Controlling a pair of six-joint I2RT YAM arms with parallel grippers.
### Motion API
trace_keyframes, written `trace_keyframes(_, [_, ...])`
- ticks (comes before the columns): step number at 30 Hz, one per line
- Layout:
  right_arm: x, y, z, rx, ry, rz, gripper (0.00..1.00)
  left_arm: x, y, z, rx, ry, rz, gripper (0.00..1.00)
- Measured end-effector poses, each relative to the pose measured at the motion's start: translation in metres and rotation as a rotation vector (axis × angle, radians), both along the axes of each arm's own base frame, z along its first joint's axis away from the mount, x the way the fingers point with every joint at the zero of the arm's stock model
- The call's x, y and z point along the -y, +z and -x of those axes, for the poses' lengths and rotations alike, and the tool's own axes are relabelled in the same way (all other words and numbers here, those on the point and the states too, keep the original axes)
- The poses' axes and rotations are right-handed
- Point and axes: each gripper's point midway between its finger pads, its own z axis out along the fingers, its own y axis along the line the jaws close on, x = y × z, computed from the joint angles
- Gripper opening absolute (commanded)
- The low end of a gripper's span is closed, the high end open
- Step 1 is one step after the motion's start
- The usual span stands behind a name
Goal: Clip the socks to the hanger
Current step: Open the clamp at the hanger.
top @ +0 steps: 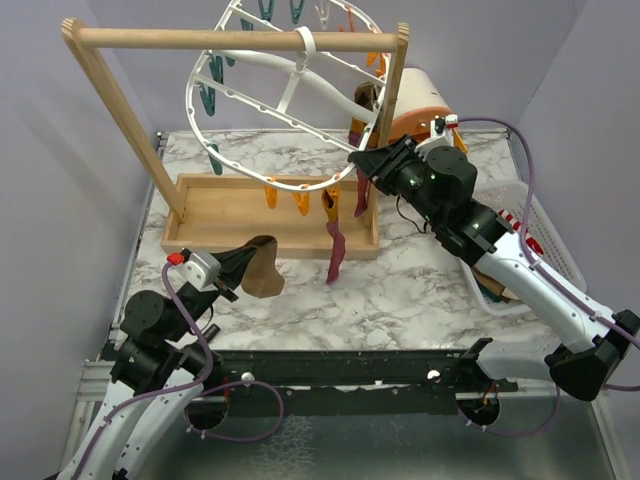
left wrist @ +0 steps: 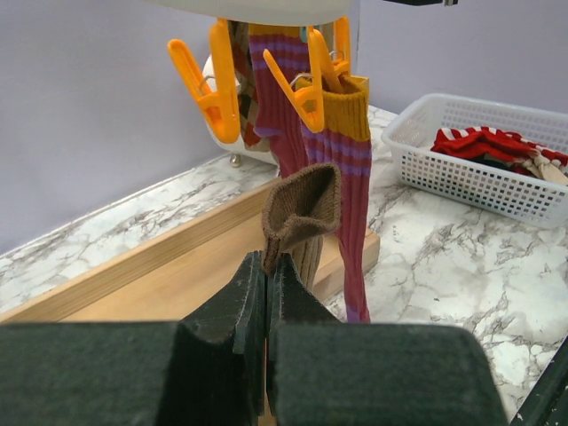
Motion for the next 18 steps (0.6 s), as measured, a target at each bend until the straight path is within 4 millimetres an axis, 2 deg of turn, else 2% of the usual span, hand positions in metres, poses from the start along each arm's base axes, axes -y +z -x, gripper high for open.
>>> trace_keyframes(11, [0.03,0.003,-0.022,0.009,-0.066,0.018,0.34,0.0,0.0,0.0,0.0,0.001,-0.001,0.0])
trace_keyframes(18, [0.05,0.009,-0.036,0.018,-0.11,0.008,0.35,0.0,0.0,0.0,0.001,0.0,-0.001,0.0])
